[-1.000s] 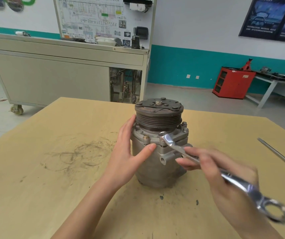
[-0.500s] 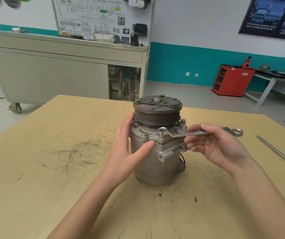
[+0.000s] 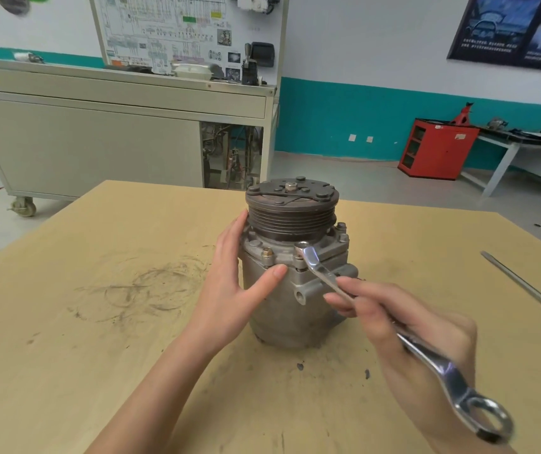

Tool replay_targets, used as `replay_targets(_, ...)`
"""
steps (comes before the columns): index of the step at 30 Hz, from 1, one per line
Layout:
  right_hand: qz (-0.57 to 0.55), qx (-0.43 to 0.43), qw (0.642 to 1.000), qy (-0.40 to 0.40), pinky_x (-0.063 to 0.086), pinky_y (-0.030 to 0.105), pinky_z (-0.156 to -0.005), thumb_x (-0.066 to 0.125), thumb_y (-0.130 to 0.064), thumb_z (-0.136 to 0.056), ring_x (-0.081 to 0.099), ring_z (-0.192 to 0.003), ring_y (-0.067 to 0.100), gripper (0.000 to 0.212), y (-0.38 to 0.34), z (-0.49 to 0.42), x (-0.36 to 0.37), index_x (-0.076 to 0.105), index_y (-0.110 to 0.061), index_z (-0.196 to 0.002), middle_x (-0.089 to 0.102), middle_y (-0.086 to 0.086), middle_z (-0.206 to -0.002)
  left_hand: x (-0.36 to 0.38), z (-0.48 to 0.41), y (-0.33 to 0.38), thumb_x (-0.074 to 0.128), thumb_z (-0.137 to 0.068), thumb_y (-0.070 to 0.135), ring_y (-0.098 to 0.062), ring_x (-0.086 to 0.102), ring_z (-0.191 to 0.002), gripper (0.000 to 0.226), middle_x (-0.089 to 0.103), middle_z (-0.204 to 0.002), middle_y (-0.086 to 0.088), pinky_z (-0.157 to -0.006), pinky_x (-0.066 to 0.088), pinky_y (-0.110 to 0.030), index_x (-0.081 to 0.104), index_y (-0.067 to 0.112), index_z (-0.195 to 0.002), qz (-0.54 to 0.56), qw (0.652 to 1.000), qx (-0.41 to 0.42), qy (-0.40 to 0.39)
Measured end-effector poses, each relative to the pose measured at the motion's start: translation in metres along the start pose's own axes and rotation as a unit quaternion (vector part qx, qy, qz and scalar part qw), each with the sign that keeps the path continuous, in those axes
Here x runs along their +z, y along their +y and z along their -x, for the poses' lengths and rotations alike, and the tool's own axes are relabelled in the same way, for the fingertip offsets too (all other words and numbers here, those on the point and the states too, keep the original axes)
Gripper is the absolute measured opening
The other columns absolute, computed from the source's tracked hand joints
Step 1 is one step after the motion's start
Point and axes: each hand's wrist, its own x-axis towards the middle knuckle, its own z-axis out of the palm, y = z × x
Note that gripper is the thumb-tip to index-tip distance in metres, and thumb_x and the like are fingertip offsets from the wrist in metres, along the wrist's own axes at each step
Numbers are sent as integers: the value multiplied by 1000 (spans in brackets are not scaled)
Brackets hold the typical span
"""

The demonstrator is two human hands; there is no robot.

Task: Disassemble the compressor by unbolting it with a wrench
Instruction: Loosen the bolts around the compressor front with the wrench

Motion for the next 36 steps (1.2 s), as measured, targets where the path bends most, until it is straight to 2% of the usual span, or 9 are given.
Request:
replay_targets(7, 154, -81, 985, 10, 50, 21, -50, 55, -10, -83, 68, -55, 11, 22, -3, 5, 15, 74, -1, -77, 71, 1, -66, 0, 0, 0, 56, -74, 66, 9, 31, -135, 90, 32, -149, 22, -115, 33, -34, 22, 37, -151, 2, 1000, 0, 2)
replay_targets(10, 16, 27, 999, -32, 54, 17, -57, 55, -17, -84, 70, -66, 6, 21, 4, 4, 3, 76, -13, -87, 74, -8, -78, 2, 1, 2, 59, -72, 65, 10, 34, -133, 90, 36, -145, 20, -112, 34, -27, 25, 36, -151, 10, 1000, -1, 17)
replay_targets(13, -219, 184, 955, -76, 56, 21, -67, 56, -11, -85, 73, -74, 18, 22, 28, -9, -16, 75, -19, -90, 75, -1, -80, 9, 7, 9, 61, -69, 64, 18, 33, -128, 95, 36, -136, 29, -104, 28, -5, 18, 41, -150, 15, 998, -5, 55)
replay_targets(15, -273, 225, 931, -91, 57, 26, -66, 46, -5, -84, 72, -72, 24, 35, 49, -21, -29, 77, -21, -88, 74, 7, -77, 19, 15, 19, 61, -67, 66, 21, 31, -123, 94, 35, -129, 32, -99, 24, 0, 11, 50, -145, -2, 995, -8, 101)
replay_targets(20, -328, 295, 893, -86, 57, 29, -59, 42, -8, -82, 71, -65, 26, 37, 78, -40, -44, 78, -12, -74, 72, 13, -69, 53, 38, 43, 62, -71, 65, -24, 18, -146, 94, 26, -151, -1, -118, 17, -56, -4, 55, -137, -69, 984, -20, 162)
replay_targets(24, -313, 269, 910, -30, 57, 29, -60, 47, -14, -86, 71, -66, 29, 32, 73, -21, -47, 78, -14, -78, 72, 14, -71, 52, 46, 41, 54, -75, 69, -12, -2, -148, 96, 20, -154, 6, -119, -2, -56, -9, 45, -143, -101, 982, -3, 160)
replay_targets(28, -233, 190, 952, 49, 57, 28, -65, 52, -26, -87, 72, -72, 28, 27, 42, -1, -41, 77, -17, -90, 75, 8, -79, 29, 31, 35, 57, -68, 72, -14, 5, -149, 109, 11, -159, 2, -117, 12, -62, -6, 37, -150, -118, 982, 28, 146)
replay_targets(33, -43, 84, 993, 70, 57, 25, -60, 56, -32, -91, 72, -71, 11, 20, 16, 15, -23, 72, -20, -93, 75, -8, -83, 12, 10, 27, 76, -52, 69, 25, 23, -128, 124, 9, -133, 55, -109, 29, -15, -16, 62, -135, -25, 999, -13, 38)
replay_targets(36, 58, 33, 995, 70, 55, 22, -60, 55, -29, -91, 71, -71, 4, 24, 12, 19, -15, 72, -12, -89, 73, -7, -83, 20, 14, 24, 78, -53, 63, 22, 29, -125, 128, 25, -135, 43, -99, 26, -7, -8, 50, -147, -21, 997, -21, 68)
